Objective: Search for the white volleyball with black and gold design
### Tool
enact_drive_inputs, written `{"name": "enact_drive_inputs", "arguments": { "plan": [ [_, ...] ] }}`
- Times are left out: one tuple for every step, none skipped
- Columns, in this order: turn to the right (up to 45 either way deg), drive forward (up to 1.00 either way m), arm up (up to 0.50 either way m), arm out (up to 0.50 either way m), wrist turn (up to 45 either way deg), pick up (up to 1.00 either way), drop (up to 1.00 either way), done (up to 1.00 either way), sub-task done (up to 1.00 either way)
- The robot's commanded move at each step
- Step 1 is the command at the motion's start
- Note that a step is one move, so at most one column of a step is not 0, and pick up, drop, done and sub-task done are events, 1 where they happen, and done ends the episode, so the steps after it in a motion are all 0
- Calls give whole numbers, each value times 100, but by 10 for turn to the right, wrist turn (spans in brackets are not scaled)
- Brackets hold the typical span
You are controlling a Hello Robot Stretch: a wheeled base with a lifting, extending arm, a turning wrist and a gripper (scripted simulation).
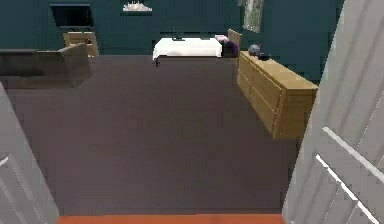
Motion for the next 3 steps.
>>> {"name": "enact_drive_inputs", "arguments": {
  "plan": [
    [0, 50, 0, 0, 0, 0, 0, 0, 0],
    [30, 0, 0, 0, 0, 0, 0, 0, 0],
    [0, 100, 0, 0, 0, 0, 0, 0, 0]
  ]
}}
